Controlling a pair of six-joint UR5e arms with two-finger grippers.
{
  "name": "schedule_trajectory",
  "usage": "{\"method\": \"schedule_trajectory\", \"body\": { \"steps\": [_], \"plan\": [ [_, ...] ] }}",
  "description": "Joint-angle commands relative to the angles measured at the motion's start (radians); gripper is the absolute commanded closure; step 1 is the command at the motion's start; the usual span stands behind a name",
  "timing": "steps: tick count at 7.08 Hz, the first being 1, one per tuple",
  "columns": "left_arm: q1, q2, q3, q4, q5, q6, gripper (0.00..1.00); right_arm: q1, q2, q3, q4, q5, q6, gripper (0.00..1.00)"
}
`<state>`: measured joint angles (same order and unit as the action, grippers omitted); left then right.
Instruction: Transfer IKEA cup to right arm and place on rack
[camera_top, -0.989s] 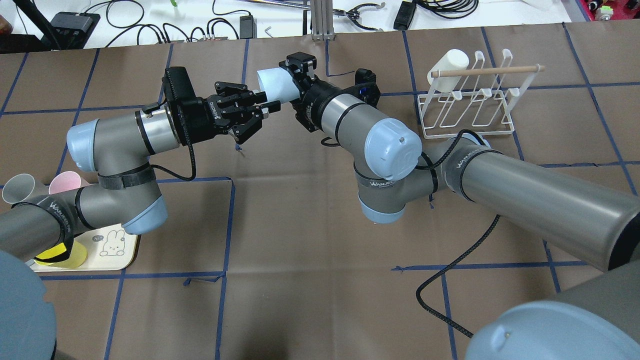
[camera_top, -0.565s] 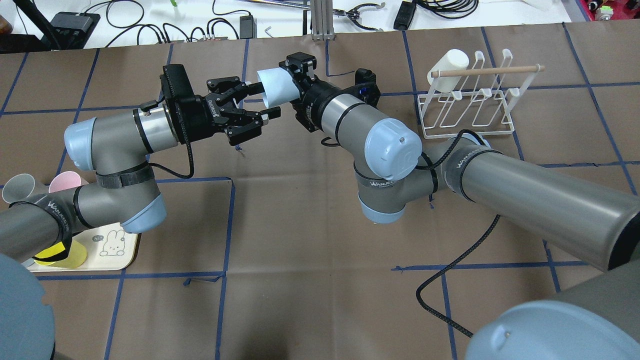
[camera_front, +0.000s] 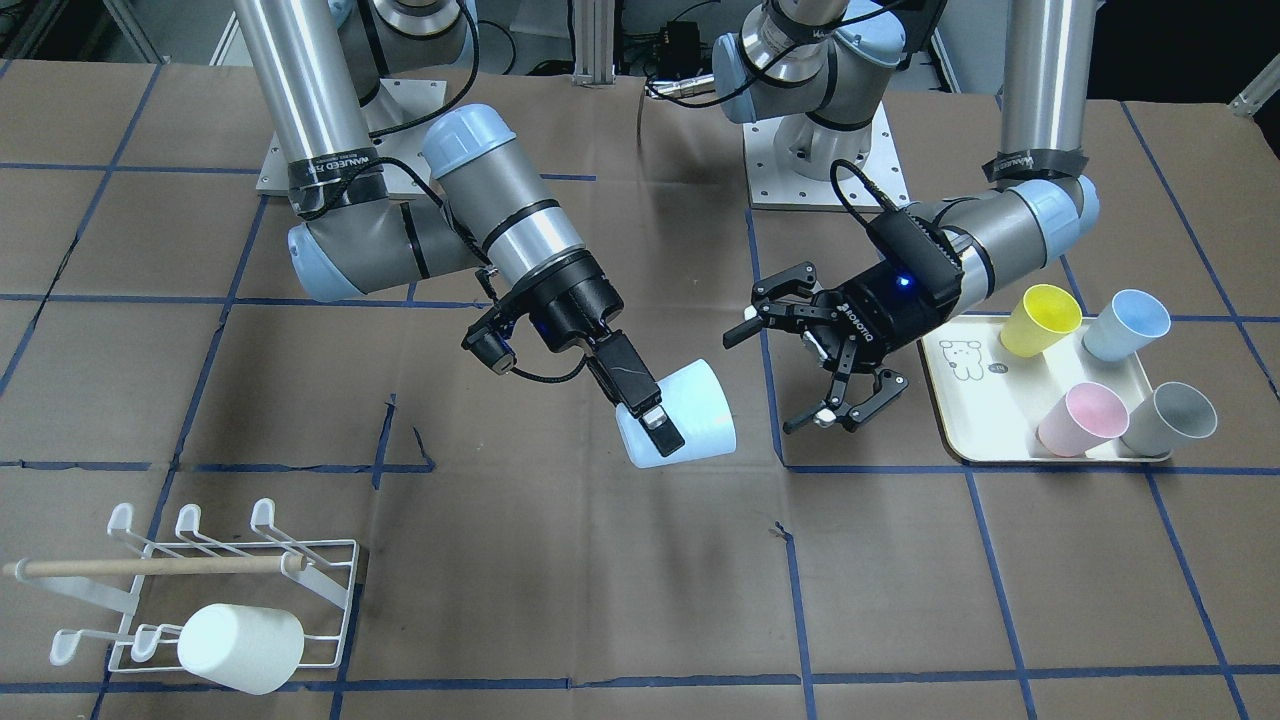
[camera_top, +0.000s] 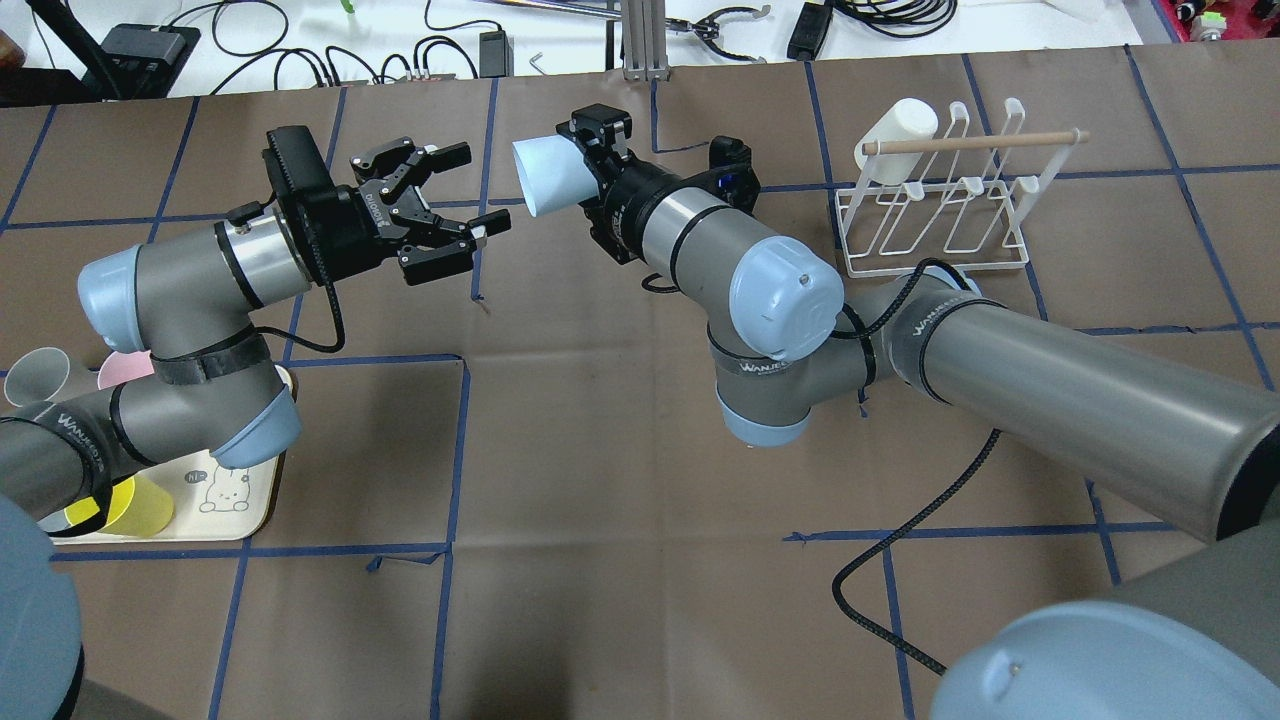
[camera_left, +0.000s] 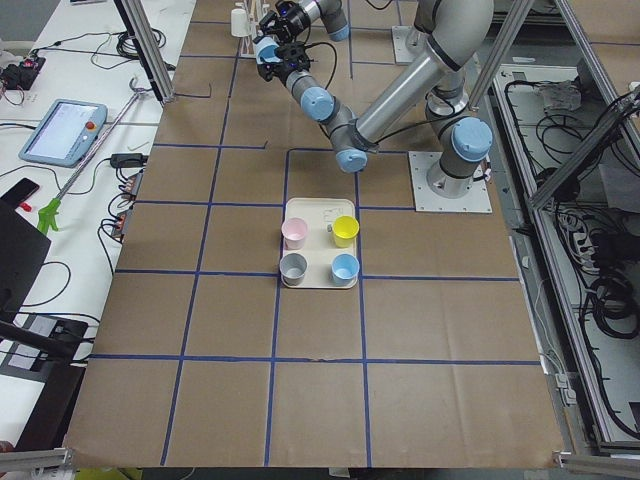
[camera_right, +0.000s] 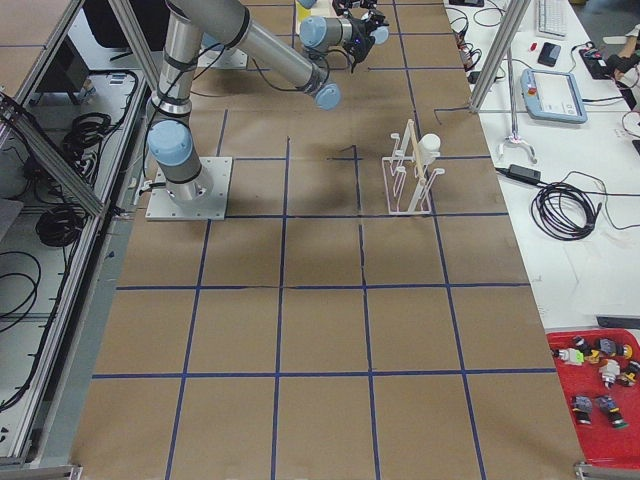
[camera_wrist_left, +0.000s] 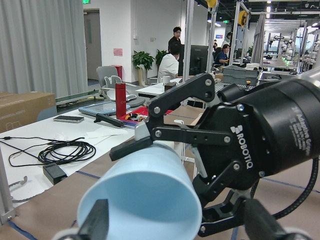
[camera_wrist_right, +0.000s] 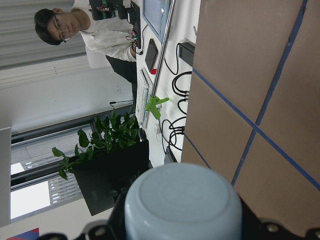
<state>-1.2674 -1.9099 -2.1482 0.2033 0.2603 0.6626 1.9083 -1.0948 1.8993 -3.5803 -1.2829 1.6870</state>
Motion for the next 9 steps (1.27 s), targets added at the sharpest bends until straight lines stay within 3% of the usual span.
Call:
{"method": "schedule_trajectory", "body": {
  "steps": [1, 3, 5, 7, 9],
  "plan": [
    [0.014, 0.006, 0.051, 0.002, 0.117, -0.136, 0.01, 0.0, 0.001, -0.002, 0.0, 0.004, -0.004, 0.44],
    [0.003, -0.014, 0.208, -0.033, 0.336, -0.349, 0.01, -0.032, 0.009, -0.009, 0.005, 0.008, -0.036, 0.52],
    [-0.035, 0.006, 0.281, -0.237, 0.562, -0.354, 0.01, -0.13, 0.001, -0.009, 0.005, 0.013, -0.325, 0.57],
    [-0.136, 0.029, 0.399, -0.56, 0.928, -0.365, 0.0, -0.239, -0.007, -0.011, 0.005, 0.029, -0.667, 0.57],
    [-0.228, 0.054, 0.534, -0.993, 1.161, -0.505, 0.0, -0.323, -0.007, -0.011, 0.006, 0.135, -0.919, 0.62]
  ]
}}
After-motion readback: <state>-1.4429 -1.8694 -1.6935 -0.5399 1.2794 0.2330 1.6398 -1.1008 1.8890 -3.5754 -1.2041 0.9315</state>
